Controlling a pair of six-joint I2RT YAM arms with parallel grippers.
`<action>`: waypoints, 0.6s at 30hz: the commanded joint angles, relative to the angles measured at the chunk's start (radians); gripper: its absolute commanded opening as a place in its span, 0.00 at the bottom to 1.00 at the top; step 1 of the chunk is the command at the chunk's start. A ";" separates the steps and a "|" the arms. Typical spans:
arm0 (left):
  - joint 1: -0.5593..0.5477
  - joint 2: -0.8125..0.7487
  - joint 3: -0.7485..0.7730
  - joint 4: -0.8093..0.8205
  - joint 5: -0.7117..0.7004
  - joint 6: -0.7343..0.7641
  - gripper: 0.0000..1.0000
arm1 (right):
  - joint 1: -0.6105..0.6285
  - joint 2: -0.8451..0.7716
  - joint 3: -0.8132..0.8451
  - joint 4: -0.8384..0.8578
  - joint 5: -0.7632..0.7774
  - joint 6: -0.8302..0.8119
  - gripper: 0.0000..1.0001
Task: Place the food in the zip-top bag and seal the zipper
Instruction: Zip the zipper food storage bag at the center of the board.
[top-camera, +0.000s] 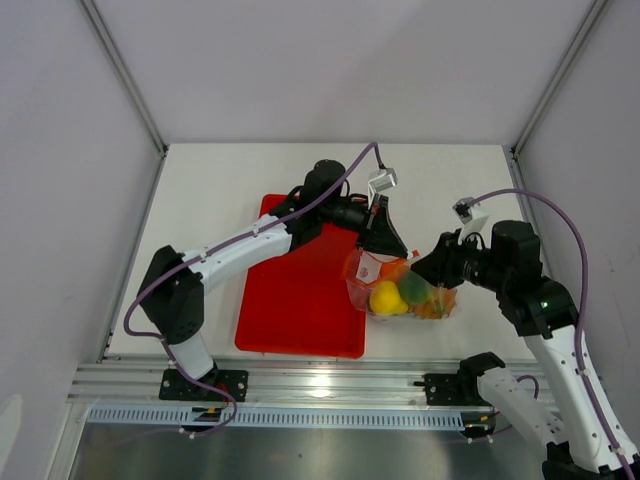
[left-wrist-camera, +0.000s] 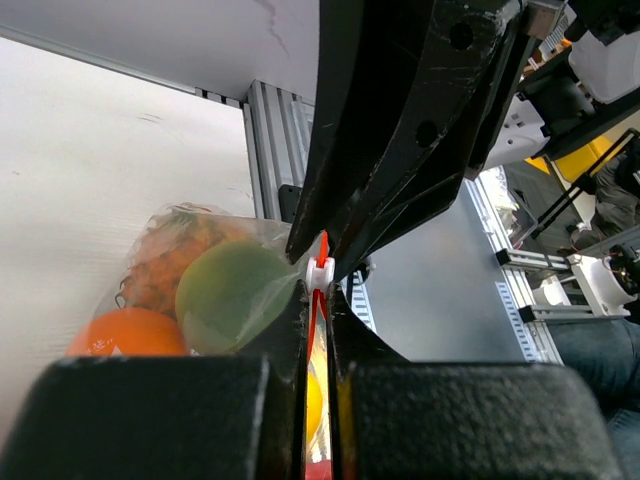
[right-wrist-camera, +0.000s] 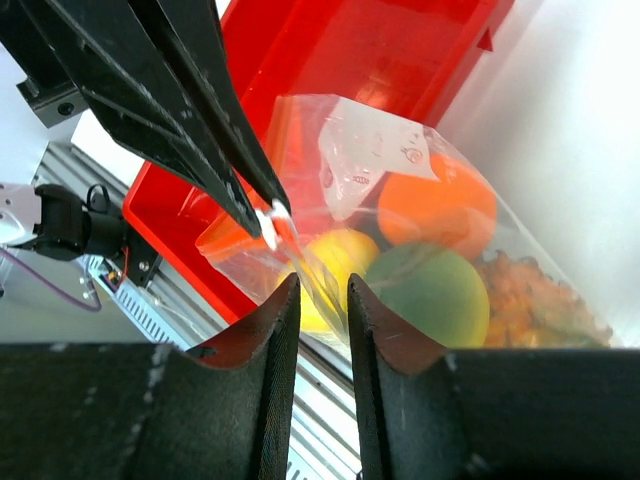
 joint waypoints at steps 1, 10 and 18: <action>0.009 -0.037 0.009 0.061 0.043 -0.021 0.01 | -0.004 0.042 0.066 -0.010 -0.061 -0.058 0.28; 0.008 -0.029 0.021 0.039 0.068 -0.005 0.01 | -0.010 0.079 0.056 0.030 -0.170 -0.105 0.21; 0.003 -0.005 0.043 0.015 0.079 -0.002 0.01 | -0.023 0.085 0.046 0.069 -0.218 -0.127 0.17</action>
